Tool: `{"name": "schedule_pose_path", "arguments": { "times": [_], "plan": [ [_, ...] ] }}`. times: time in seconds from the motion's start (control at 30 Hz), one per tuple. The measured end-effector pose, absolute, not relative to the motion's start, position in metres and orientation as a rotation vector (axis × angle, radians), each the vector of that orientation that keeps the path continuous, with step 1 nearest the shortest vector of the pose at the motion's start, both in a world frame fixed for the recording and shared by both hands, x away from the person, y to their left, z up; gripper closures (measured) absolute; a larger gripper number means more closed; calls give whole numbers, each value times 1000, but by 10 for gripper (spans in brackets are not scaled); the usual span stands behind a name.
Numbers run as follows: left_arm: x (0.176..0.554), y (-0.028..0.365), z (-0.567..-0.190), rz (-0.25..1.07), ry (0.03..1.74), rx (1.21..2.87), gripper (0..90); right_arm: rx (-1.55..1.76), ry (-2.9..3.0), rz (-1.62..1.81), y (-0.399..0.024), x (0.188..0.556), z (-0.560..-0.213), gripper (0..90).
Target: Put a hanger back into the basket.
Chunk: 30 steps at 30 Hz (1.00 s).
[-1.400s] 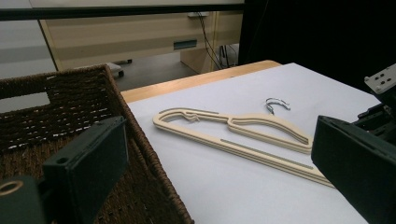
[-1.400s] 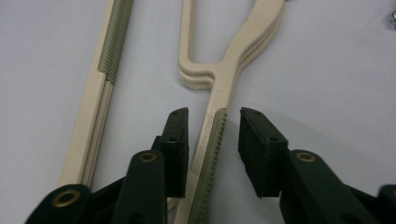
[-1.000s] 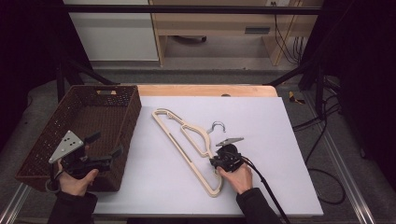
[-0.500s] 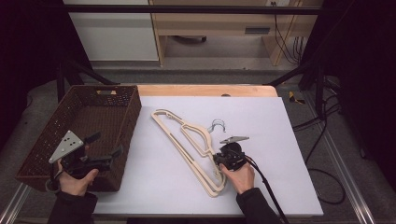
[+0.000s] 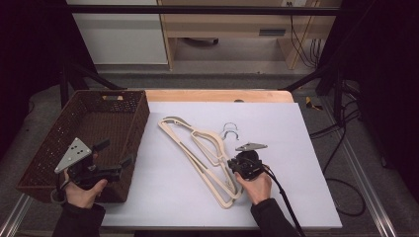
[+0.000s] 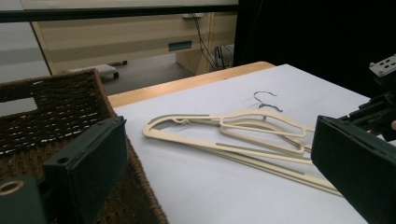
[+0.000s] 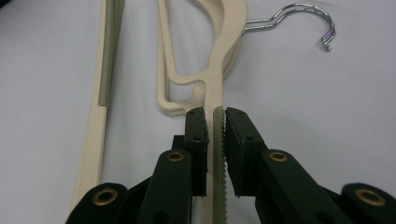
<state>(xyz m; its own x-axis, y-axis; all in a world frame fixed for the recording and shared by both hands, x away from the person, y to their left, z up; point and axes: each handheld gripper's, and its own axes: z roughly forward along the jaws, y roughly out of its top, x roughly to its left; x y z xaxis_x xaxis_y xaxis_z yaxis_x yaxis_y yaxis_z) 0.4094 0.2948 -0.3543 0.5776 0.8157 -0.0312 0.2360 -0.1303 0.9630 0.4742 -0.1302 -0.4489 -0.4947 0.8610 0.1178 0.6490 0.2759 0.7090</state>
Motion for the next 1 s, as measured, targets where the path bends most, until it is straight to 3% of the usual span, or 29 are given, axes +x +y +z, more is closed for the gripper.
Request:
{"name": "schedule_pose_path", "arguments": {
  "times": [0.6,1.0],
  "plan": [
    [451,204,-337,514,791,1749,38,1344,2238,1053,-136,474,-443,797],
    [492,156,-349,454,771,1802,49,1320,2240,1060,-137,474,-442,797]
  ]
}}
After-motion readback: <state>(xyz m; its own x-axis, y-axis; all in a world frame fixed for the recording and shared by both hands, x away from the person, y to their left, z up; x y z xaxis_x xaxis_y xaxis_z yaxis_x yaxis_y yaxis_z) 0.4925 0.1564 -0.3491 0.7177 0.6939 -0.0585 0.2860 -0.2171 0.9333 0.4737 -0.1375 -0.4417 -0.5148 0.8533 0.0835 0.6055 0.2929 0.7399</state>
